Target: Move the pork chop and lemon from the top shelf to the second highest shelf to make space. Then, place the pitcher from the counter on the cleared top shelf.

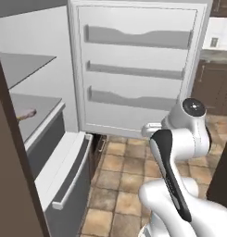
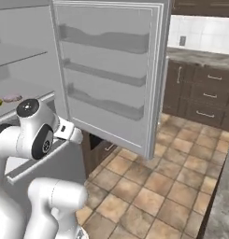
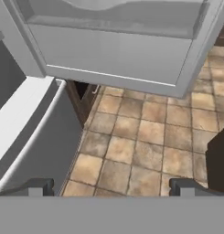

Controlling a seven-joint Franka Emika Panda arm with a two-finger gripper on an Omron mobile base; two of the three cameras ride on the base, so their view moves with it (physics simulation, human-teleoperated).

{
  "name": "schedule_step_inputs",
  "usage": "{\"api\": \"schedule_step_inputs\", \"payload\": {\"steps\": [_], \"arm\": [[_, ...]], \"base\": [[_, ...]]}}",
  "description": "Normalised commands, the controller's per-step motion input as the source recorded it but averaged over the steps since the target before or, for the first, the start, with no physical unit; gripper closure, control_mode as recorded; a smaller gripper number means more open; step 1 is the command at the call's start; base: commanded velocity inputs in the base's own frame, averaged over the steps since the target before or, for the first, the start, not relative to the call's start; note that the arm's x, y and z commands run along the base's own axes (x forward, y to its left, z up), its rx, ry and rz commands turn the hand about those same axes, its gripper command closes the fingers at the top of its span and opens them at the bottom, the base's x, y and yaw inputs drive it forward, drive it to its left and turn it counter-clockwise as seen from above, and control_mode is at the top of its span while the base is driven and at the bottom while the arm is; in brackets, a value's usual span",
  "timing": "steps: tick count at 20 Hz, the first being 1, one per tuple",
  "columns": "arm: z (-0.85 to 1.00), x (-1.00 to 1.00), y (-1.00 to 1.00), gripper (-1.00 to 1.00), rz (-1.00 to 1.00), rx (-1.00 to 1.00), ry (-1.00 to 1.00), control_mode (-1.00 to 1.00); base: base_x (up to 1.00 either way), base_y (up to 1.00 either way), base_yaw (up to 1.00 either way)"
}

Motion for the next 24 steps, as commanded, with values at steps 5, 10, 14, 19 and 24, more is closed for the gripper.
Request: {"api": "schedule_step_inputs", "payload": {"steps": [5, 10, 14, 19, 24], "arm": [[0.0, 0.0, 0.0, -1.0, 0.0, 0.0, 0.0, 1.0], [0.0, 0.0, 0.0, -1.0, 0.0, 0.0, 0.0, 1.0], [0.0, 0.0, 0.0, -1.0, 0.0, 0.0, 0.0, 1.0], [0.0, 0.0, 0.0, -1.0, 0.0, 0.0, 0.0, 1.0], [0.0, 0.0, 0.0, -1.0, 0.0, 0.0, 0.0, 1.0]], "base": [[-1.0, 0.4, -0.64], [-0.76, 0.09, -0.63], [-0.04, -0.28, -0.65], [0.0, -0.36, -0.65], [0.0, -0.34, -0.66]]}}
